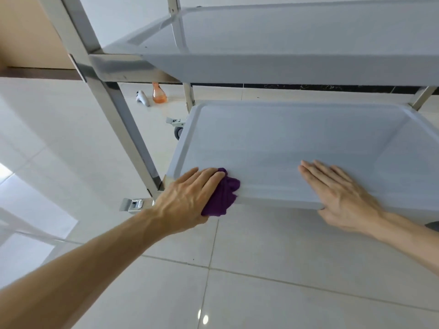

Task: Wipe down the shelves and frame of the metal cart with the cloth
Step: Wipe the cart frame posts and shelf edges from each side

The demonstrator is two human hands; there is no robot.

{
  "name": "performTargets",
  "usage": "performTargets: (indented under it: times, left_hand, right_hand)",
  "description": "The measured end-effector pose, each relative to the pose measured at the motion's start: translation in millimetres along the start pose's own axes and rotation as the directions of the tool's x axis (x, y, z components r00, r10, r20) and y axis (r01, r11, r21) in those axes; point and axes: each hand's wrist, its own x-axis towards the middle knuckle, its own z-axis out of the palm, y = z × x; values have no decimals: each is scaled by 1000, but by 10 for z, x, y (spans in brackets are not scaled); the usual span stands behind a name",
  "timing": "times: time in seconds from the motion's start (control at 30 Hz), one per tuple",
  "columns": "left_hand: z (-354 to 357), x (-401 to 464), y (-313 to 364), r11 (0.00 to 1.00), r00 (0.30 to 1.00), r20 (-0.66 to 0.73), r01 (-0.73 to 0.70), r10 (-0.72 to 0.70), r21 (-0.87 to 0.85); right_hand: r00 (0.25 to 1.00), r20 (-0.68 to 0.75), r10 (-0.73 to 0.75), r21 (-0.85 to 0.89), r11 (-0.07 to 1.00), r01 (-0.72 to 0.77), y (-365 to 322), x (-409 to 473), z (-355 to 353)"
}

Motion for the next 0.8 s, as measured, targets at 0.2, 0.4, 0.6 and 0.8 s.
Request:
performTargets:
  times: [0.2,0.4,0.6,0.8]
  left_hand:
    - [-101,-322,-293,977,990,35,126,-134,172]
    - [23,52,38,993,993,-9,116,-116,-16]
    - [30,347,426,984,995,-3,101,-102,-147]
    - [-689,130,546,935,981,-189,-24,-46,-354]
  right_hand:
    - [1000,-2,-14,-2,1000,14,-26,6,-12]
    - [999,35,27,-23,999,-26,-33,20,-11]
    - [981,175,79,-136,989,-55,3,43,-32]
    - [949,307,71,-125,992,-33,21,74,-209]
